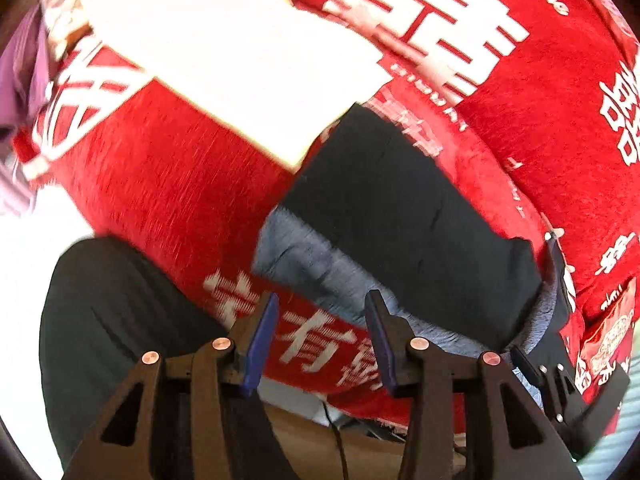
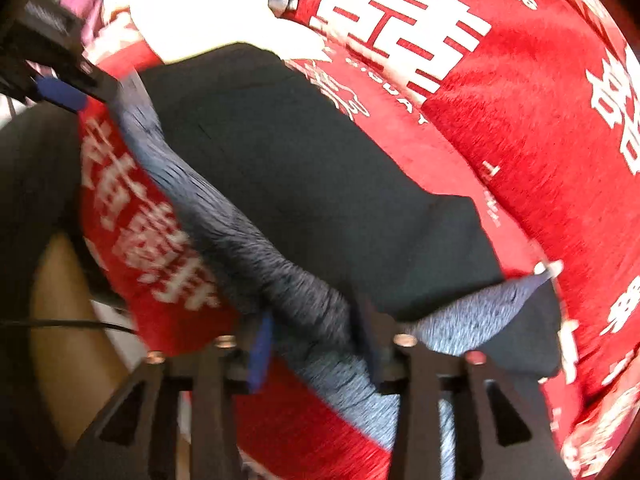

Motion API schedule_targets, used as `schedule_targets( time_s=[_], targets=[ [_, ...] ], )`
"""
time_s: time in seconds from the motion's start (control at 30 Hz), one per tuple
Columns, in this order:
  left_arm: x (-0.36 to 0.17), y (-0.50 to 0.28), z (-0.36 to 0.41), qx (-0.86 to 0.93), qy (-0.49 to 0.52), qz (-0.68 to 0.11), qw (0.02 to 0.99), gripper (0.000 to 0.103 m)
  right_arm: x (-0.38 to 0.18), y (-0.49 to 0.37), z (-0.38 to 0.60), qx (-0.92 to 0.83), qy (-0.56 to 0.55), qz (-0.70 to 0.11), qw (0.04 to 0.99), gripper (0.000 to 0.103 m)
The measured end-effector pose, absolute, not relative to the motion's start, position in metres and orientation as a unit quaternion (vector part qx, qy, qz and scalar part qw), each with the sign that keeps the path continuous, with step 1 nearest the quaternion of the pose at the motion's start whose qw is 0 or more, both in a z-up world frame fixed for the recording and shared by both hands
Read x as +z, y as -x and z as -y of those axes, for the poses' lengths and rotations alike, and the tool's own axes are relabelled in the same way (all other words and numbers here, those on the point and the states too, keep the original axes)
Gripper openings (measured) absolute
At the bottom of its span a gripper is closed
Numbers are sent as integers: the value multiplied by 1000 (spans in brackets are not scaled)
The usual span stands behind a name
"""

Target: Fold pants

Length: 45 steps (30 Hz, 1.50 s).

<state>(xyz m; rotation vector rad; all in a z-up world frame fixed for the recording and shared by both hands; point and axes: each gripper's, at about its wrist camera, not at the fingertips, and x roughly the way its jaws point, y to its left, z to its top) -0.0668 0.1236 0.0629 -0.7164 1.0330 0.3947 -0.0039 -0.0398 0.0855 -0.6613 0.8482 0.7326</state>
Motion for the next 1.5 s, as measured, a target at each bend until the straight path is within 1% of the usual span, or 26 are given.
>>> schedule_targets(
  time_s=[0.03,0.1,0.13,0.17,0.2,0.23,0.27,0.37,0.4,0.47,0.53,0.6,0.63,0.67,0.73,0.8,0.9,0.97,1.07,1.1,1.13,1.17,1.23,1.27,1.4,1.5],
  targets=[
    [65,61,-123,178,329,-479,795,46,92,4,44,345,287,-396,801,63],
    [68,44,-115,154,323,-476,803,46,101,-5,50,343,242,-407,811,63],
    [68,31,-110,144,313,-476,809,52,102,-9,50,338,228,-412,815,63],
    [68,23,-104,143,298,-478,814,56,102,-16,51,331,210,-420,819,63],
    [66,10,-96,150,268,-482,821,65,101,-22,49,328,198,-427,819,63],
    [64,2,-91,155,250,-485,823,67,99,-28,48,327,186,-434,818,63],
    [58,-9,-83,161,218,-495,826,67,95,-33,46,323,179,-442,817,63],
    [37,-22,-73,165,177,-529,813,67,73,-43,46,293,175,-483,807,63],
    [34,-22,-70,163,161,-529,817,67,67,-44,48,285,167,-498,802,63],
    [34,-20,-61,164,128,-528,824,68,67,-41,53,286,156,-497,804,63],
    [30,-21,-57,156,118,-531,824,81,75,-42,57,291,147,-498,804,63],
    [27,-21,-52,159,117,-532,824,83,91,-52,70,275,121,-482,823,64],
    [26,-22,-51,162,115,-531,824,85,98,-62,78,253,111,-473,836,68],
    [25,-21,-48,163,113,-530,824,87,105,-76,88,223,101,-464,851,75],
    [23,-22,-45,160,119,-533,822,94,108,-103,111,157,83,-454,873,83],
    [21,-23,-44,157,122,-536,820,95,100,-139,135,92,69,-467,877,83],
    [20,-22,-44,158,121,-536,821,95,69,-192,160,1,75,-530,844,83],
    [20,-22,-44,158,120,-536,821,95,54,-216,164,-13,63,-562,824,83],
    [19,-23,-44,157,119,-537,820,97,40,-237,163,-15,44,-590,806,96],
    [18,-24,-44,154,121,-539,819,99,37,-238,164,-14,51,-590,806,96],
    [17,-25,-44,153,122,-540,818,99,35,-243,162,-22,63,-590,805,85],
    [16,-25,-44,152,122,-541,818,99,33,-243,164,-33,76,-590,803,50],
    [16,-24,-44,151,121,-542,818,99,43,-239,175,-3,24,-590,807,15],
    [16,-24,-44,150,121,-543,817,99,53,-232,182,-6,11,-576,817,7],
    [20,-26,-42,149,121,-550,813,99,82,-188,222,-34,-16,-523,852,7],
    [26,-29,-38,131,134,-553,812,99,87,-138,258,-51,-43,-510,857,7]
  ],
)
